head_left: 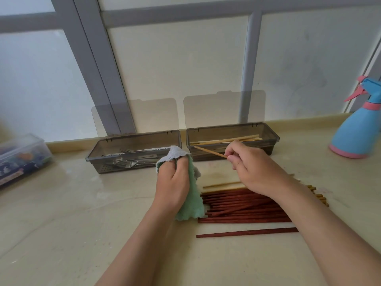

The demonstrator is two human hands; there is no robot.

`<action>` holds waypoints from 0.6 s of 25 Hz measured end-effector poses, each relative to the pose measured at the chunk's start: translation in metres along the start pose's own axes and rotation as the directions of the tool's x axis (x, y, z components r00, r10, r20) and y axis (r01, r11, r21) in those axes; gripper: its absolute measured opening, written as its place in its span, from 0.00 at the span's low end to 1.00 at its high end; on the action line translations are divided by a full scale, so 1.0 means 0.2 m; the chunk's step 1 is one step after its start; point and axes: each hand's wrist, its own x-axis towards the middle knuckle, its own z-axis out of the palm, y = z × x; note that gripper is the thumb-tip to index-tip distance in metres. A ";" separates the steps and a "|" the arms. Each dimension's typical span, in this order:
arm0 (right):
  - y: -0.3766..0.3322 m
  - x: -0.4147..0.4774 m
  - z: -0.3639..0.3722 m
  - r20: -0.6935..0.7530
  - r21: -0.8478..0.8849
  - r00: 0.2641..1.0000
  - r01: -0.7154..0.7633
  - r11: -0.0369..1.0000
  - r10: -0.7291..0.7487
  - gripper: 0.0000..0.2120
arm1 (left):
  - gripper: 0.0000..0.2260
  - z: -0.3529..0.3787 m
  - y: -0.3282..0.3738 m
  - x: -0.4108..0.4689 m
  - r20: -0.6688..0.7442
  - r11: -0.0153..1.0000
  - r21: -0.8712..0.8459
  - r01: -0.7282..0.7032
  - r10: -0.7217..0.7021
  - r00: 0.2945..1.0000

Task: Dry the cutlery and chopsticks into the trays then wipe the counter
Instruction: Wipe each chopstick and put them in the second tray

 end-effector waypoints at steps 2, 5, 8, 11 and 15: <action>-0.01 -0.01 0.01 -0.005 0.058 1.000 0.017 0.998 -0.016 0.06 | 0.22 0.00 0.02 0.00 0.000 0.998 -0.053 0.038 -0.038 0.999; -0.06 -0.02 0.05 0.033 0.101 0.997 0.063 0.993 -0.067 0.06 | 0.24 0.01 0.06 -0.02 0.008 0.996 -0.078 0.039 -0.038 0.999; -0.10 -0.03 0.11 0.018 0.154 0.994 0.102 0.983 -0.106 0.06 | 0.21 0.02 0.08 -0.03 -0.054 0.995 -0.100 0.012 -0.017 0.998; -0.14 -0.02 0.17 -0.027 0.177 0.988 0.154 0.972 -0.151 0.04 | 0.19 0.03 0.08 -0.04 -0.094 0.990 -0.141 0.002 -0.016 0.995; -0.17 -0.02 0.22 -0.096 0.195 0.973 0.227 0.954 -0.212 0.03 | 0.21 0.07 0.06 -0.05 -0.060 0.994 -0.108 -0.012 0.006 0.998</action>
